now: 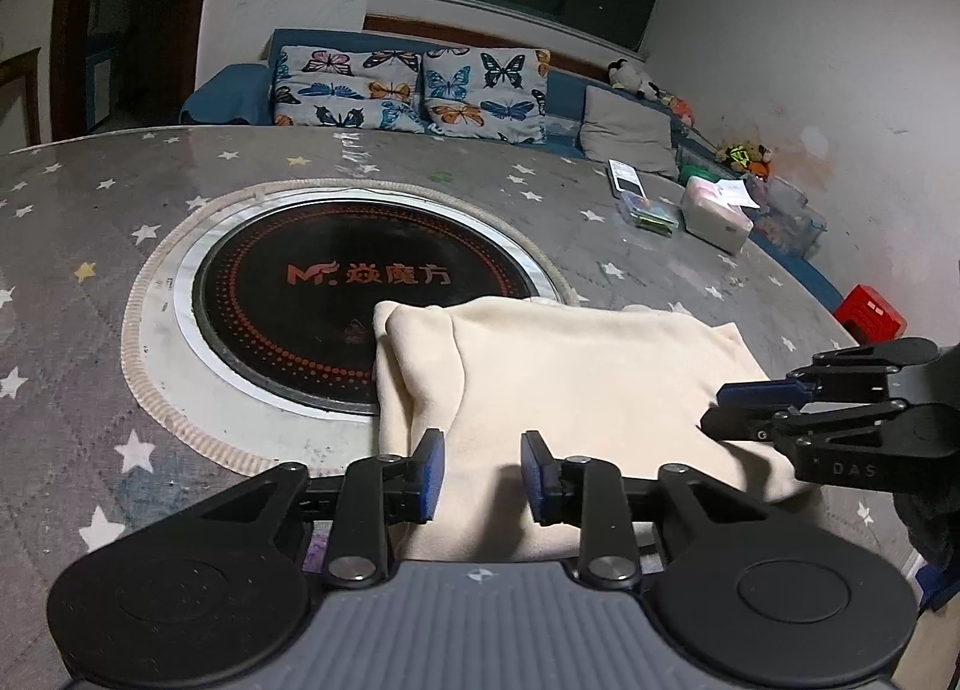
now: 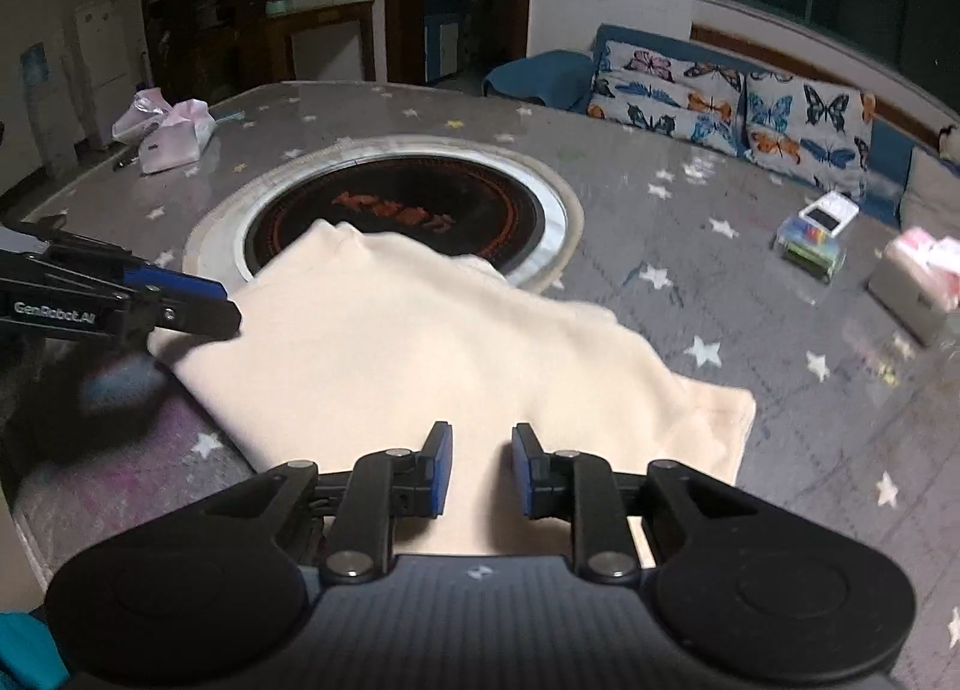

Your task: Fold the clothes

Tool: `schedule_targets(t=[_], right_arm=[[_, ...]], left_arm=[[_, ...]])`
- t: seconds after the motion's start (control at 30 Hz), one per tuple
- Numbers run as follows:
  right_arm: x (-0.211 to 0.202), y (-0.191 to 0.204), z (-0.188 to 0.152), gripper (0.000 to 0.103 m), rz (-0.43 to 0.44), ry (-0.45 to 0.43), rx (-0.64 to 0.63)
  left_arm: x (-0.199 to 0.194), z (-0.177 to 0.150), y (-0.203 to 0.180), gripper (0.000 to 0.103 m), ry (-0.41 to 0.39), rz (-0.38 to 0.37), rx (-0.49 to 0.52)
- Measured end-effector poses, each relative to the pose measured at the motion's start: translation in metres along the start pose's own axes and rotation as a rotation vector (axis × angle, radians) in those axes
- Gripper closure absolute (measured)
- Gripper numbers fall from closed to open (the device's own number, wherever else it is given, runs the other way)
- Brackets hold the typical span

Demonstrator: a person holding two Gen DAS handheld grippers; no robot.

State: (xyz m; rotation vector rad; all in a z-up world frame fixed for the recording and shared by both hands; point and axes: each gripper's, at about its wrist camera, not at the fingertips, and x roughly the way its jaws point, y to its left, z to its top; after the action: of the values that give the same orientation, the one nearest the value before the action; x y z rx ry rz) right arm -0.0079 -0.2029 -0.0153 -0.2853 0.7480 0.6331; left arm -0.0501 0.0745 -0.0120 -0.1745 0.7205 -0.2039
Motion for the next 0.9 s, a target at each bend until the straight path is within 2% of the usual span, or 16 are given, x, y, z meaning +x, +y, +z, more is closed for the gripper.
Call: schedule_targets(t=[0.03,0.23,0.4,0.57,0.73,0.9], right_arm=[[-0.003,0.003,0.002,0.077,0.003,-0.007,-0.011],[-0.012,0.028,0.009,0.070,0.040,-0.028,-0.081],[-0.012,0.059,0.013,0.069,0.080,-0.028,-0.170],[-0.009,0.096,0.015,0.066,0.107,-0.031,-0.296],[0.000,0.124,0.020,0.065,0.128,-0.030,-0.375],[0.010,0.142,0.025,0.065,0.118,-0.030,-0.436]], left_arm=[[-0.001,0.001,0.000,0.059,0.001,0.015,0.002],[-0.006,0.002,0.006,0.055,0.010,0.059,-0.026],[-0.011,0.002,0.017,0.049,0.012,0.100,-0.050],[-0.019,0.007,0.041,0.042,-0.001,0.139,-0.129],[-0.024,0.010,0.055,0.037,-0.008,0.151,-0.180],[-0.023,0.015,0.062,0.036,-0.003,0.115,-0.239]])
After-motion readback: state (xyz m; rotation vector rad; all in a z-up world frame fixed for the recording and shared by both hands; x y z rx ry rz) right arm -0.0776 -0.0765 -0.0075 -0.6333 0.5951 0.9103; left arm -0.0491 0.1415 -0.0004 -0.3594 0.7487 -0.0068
